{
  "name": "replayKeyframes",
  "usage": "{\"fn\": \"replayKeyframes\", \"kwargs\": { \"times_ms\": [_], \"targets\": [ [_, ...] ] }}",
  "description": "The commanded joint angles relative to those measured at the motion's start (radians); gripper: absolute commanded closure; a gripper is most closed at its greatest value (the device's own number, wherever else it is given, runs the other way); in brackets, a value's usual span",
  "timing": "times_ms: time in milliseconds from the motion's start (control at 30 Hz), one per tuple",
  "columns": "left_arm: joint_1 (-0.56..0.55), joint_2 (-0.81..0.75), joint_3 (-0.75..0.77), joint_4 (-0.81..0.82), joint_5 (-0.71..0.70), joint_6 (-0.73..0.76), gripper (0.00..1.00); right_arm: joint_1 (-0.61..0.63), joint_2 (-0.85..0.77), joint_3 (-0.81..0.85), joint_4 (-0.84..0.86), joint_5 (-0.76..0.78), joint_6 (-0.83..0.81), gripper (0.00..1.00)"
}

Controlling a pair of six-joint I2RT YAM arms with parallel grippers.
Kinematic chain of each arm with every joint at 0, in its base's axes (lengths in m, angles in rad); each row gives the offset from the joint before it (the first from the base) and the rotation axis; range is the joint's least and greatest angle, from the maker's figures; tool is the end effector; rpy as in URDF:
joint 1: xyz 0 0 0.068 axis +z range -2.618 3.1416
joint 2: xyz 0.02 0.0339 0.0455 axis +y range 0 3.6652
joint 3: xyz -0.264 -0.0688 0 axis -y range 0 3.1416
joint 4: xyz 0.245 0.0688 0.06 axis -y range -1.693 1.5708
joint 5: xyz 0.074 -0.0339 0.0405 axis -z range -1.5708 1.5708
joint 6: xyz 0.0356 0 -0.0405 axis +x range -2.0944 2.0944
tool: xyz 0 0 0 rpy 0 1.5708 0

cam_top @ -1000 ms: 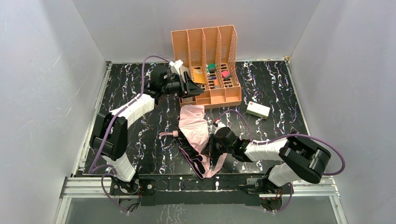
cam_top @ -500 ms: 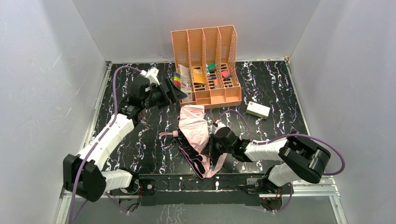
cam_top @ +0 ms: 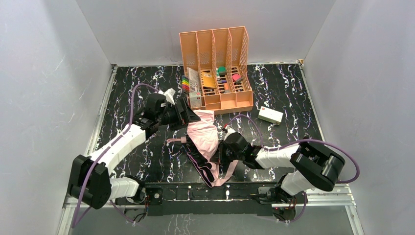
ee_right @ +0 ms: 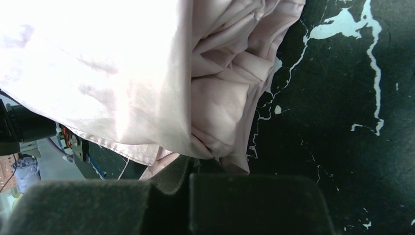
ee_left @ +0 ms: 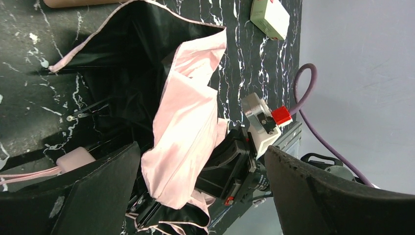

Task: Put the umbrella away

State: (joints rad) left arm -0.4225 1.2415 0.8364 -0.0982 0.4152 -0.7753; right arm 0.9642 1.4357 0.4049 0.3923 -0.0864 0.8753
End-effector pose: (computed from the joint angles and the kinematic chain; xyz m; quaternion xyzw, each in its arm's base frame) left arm 0.2466 -0.1266 0.2705 -0.0446 0.8478 -0.4272 0.3112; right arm 0.1399 0.2070 0.1306 -0.0590 0.8907 0.3806 0.2414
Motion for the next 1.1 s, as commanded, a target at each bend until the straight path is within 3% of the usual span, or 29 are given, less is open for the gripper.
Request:
{"fn": "replayKeyframes", "kwargs": {
  "times_ms": [0,533,867,1067],
  "targets": [
    [-0.019,0.042,-0.001,0.061,0.086,-0.009,0.02,0.000,0.060,-0.031,-0.176,0.057,-0.057,1.00],
    [-0.045,0.182,0.112,0.310,0.268,-0.021,0.02,0.001,0.057,-0.028,-0.184,0.056,-0.059,1.00],
    [-0.045,0.274,0.226,0.294,0.304,0.000,0.03,0.000,0.039,-0.036,-0.193,0.063,-0.050,1.00],
    [-0.046,0.290,0.254,0.177,0.267,0.068,0.05,0.000,0.044,-0.033,-0.195,0.063,-0.050,1.00]
  ]
}}
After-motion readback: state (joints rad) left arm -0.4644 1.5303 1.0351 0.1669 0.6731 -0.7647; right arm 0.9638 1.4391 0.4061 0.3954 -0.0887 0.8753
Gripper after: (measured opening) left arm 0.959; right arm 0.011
